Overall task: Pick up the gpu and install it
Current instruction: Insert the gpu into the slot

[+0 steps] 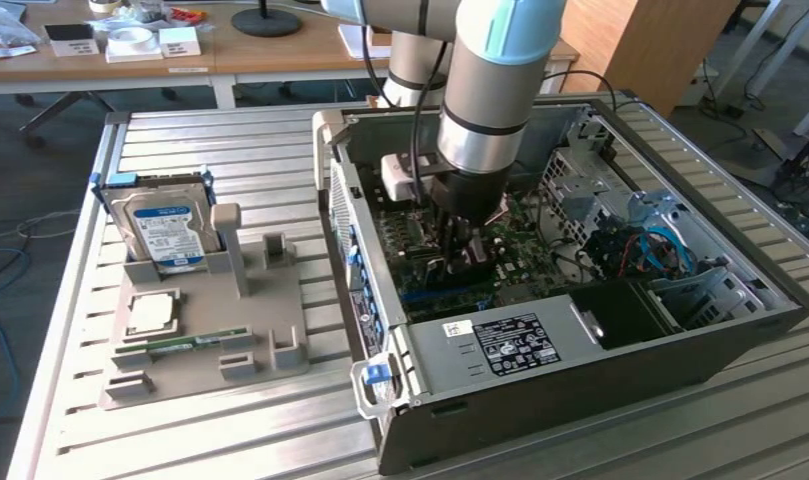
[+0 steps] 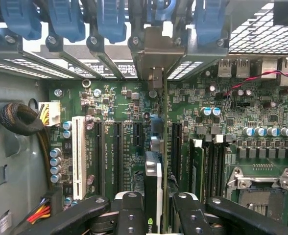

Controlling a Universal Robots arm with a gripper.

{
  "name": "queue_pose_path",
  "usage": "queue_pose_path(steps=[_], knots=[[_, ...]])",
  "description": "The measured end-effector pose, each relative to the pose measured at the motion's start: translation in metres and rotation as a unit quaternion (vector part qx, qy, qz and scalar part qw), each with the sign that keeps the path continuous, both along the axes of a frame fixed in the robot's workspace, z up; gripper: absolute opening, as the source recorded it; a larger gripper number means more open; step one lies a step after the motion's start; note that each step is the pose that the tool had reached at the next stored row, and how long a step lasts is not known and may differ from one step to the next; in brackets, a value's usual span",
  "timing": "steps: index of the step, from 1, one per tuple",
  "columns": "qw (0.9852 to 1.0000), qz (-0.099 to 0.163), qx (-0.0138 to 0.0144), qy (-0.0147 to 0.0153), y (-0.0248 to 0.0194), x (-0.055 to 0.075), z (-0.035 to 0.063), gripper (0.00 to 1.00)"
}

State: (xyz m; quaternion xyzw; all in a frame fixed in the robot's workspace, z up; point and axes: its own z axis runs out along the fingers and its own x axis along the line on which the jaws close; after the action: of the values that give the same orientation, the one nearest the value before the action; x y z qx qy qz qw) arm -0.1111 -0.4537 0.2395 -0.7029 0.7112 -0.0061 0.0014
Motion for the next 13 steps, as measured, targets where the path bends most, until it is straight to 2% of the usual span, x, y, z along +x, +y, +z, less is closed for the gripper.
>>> queue_pose_path(steps=[13], knots=[[1.0000,0.000,0.0001,0.0000,0.0001,-0.0005,-0.0020,0.27]])
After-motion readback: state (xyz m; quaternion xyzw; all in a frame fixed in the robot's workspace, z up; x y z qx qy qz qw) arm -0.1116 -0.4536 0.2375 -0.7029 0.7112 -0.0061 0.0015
